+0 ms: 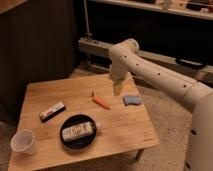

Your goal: Move the arm in a circular motion

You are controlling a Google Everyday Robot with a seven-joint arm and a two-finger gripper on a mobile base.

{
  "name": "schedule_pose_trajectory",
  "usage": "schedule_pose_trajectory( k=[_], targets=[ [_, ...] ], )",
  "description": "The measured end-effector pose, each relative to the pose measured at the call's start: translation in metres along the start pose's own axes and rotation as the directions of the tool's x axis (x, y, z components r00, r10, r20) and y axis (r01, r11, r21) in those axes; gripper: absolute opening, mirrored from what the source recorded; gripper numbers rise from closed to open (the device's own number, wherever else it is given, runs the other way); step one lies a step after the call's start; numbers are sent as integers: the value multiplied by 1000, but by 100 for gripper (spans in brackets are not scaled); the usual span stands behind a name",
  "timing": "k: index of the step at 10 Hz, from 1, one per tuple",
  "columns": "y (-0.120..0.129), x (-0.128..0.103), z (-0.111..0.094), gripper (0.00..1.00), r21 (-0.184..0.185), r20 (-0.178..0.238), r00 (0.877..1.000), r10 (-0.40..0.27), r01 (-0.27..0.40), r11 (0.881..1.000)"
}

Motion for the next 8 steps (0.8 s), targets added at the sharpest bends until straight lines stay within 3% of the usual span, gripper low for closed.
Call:
schedule_pose_trajectory(
  k=[2, 5, 8],
  targets=[
    [-21, -16, 5, 67, 10, -3, 998, 69, -69, 998],
    [-91, -51, 8, 67, 21, -3, 980, 199, -199, 980],
    [-144, -62, 4, 67, 22, -3, 979, 203, -203, 979]
  ],
)
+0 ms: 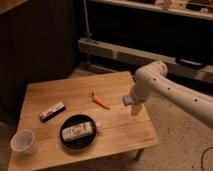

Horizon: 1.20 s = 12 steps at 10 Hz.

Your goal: Move the arm in a circular motion

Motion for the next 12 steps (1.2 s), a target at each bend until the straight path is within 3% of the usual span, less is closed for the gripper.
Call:
schedule_pose_trajectory(
  k=[3, 4, 6, 7, 8, 10, 11, 12],
  targets=[
    [-32, 27, -5, 67, -2, 8, 995, -98, 98, 995],
    [-39, 49, -7, 67, -3, 11, 988, -154, 154, 988],
    [-43, 108, -8, 67, -5, 16, 963, -270, 270, 963],
    [-43, 139, -9, 67, -6, 15, 945, -327, 327, 945],
    [-41, 179, -10, 67, -8, 8, 915, -404, 404, 915],
    [-38, 235, -13, 67, -16, -4, 860, -511, 511, 860],
    [-34, 267, -15, 67, -20, -12, 818, -575, 574, 818],
    [-31, 290, -16, 67, -26, -22, 785, -619, 619, 785]
  ],
)
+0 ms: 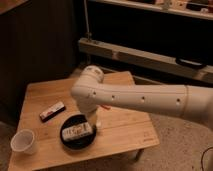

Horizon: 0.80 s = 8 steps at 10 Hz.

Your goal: Move the arm in a circular motion

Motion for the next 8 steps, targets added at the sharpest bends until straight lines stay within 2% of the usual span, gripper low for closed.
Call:
schedule_pose_trajectory(
  k=[2, 3, 4, 6, 7, 8],
  targets=[
    [27, 10, -3, 67, -7, -9, 998, -58, 58, 998],
    [37, 3, -3, 67, -2, -10, 999, -51, 51, 999],
    [47, -7, -3, 67, -2, -15, 999, -30, 30, 1000],
    [75, -46, 0, 67, 11, -36, 998, 51, -51, 999],
    [85, -57, 2, 67, 13, -46, 995, 84, -84, 996],
    [99, -76, 4, 67, 20, -63, 986, 154, -153, 988]
  ],
)
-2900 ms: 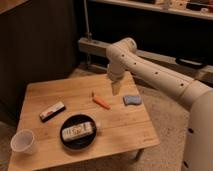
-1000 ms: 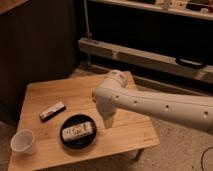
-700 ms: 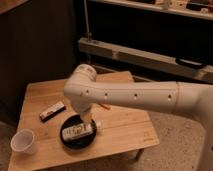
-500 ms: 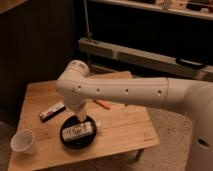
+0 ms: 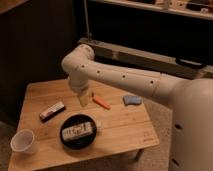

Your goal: Move the arm in a circular motion

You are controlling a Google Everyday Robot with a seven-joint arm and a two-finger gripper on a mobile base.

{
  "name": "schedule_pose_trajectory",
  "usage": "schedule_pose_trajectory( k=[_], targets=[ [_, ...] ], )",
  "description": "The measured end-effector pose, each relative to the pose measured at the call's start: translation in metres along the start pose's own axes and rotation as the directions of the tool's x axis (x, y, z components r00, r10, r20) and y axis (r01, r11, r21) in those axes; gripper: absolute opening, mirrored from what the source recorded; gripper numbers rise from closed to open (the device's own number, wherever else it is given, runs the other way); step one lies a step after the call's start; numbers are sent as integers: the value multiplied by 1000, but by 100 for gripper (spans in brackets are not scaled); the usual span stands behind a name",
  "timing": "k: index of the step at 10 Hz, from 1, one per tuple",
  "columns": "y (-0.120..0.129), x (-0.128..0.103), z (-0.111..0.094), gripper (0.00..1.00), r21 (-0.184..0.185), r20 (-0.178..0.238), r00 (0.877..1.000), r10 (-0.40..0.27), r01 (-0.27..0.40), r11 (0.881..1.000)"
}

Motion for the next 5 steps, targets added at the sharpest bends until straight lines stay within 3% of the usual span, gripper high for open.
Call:
schedule_pose_trajectory(
  k=[2, 4, 5],
  targets=[
    [22, -9, 0, 67, 10, -24, 984, 179, -179, 984],
    [35, -25, -1, 67, 13, -40, 935, 352, -352, 936],
    [39, -38, -2, 67, 9, -47, 900, 433, -433, 901]
  ],
)
